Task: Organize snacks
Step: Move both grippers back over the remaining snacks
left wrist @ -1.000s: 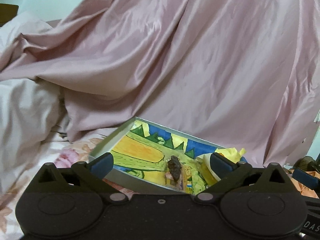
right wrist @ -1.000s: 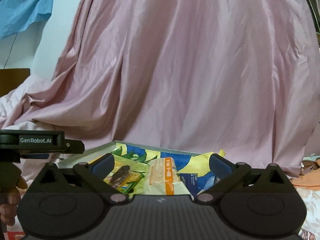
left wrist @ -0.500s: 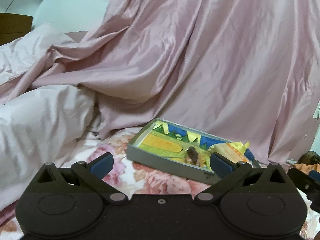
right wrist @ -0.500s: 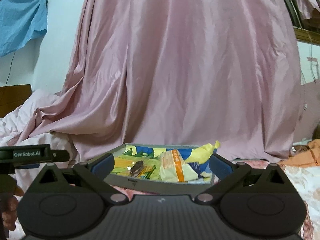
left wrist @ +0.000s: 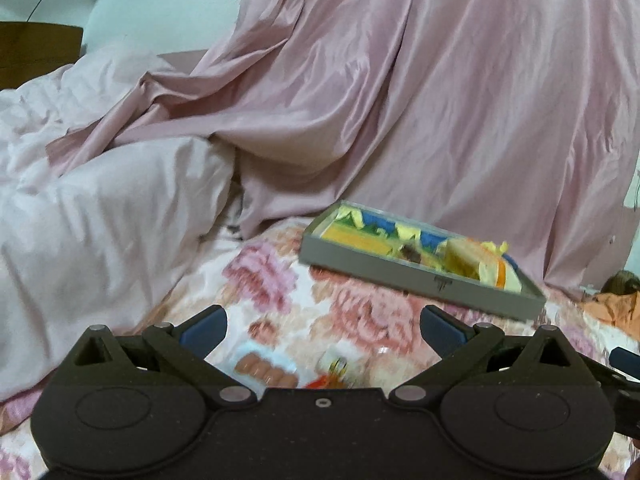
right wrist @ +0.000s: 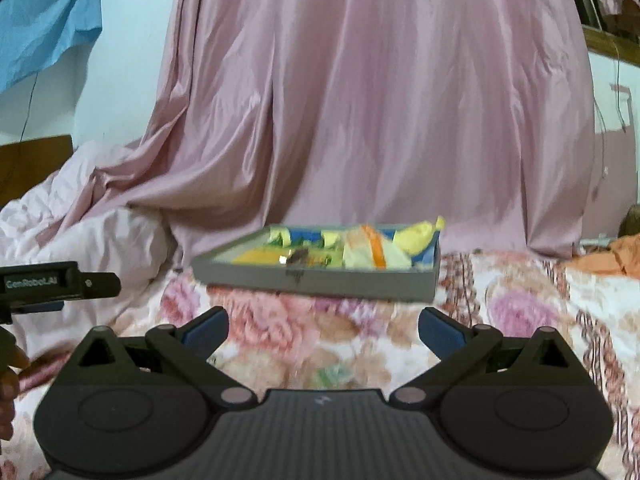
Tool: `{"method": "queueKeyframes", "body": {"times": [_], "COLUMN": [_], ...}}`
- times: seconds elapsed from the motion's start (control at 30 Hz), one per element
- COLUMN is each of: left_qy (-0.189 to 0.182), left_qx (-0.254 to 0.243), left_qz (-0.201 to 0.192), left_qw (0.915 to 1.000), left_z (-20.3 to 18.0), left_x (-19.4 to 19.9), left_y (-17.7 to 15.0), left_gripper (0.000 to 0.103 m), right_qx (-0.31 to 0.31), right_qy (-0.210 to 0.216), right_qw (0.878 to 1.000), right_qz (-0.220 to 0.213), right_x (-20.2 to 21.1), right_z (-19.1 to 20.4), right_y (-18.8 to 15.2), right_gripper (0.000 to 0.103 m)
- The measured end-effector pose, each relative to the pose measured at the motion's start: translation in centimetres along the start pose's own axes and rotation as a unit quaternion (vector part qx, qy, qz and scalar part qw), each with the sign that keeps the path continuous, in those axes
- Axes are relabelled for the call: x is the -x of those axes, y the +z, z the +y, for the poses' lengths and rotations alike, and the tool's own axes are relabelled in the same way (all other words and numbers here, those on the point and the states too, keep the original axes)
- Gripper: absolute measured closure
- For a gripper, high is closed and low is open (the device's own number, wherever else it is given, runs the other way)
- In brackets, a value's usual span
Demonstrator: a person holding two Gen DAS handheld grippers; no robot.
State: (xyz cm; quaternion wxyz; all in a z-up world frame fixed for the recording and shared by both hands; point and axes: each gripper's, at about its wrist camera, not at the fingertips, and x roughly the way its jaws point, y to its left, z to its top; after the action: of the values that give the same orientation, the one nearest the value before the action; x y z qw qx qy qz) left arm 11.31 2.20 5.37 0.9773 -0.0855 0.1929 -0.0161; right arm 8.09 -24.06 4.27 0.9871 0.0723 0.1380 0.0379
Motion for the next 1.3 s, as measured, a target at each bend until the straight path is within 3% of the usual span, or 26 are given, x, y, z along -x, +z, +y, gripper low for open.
{"method": "queueKeyframes", "body": {"times": [0.37, 0.67, 1.03, 1.3], "left_qy": [0.008, 0.001, 0.019, 0.025], "left_qx": [-0.001, 0.006, -0.017, 0.013], "left_qz": [0.037, 0.122, 0.14, 0.149], "left_qw": [0.9993, 0.9925, 0.9898, 0.9885], "left_z": [3.1, 3.9, 4.1, 5.1], "left_x": [2.6, 0.7, -0.9, -1.5], "left_y": [-3.6, -5.8, -6.5, -6.0], "left_gripper": [0.001, 0.001, 0.001, 0.001], "right_qx": [0.003, 0.031, 0.006, -0.02], "right_qy": [0.005, -0.012, 0.002, 0.017], "right_qw": [0.998, 0.989, 0.977, 0.965], "right_qz": [0.06, 0.146, 0.214, 0.261], "right_x": [1.1, -1.0, -4.7, -8.0], "right_z": [2.5, 4.1, 4.4, 4.9], "right_y": [-3.0, -5.7, -7.5, -8.2], "right_gripper": [0.0, 0.0, 0.0, 0.0]}}
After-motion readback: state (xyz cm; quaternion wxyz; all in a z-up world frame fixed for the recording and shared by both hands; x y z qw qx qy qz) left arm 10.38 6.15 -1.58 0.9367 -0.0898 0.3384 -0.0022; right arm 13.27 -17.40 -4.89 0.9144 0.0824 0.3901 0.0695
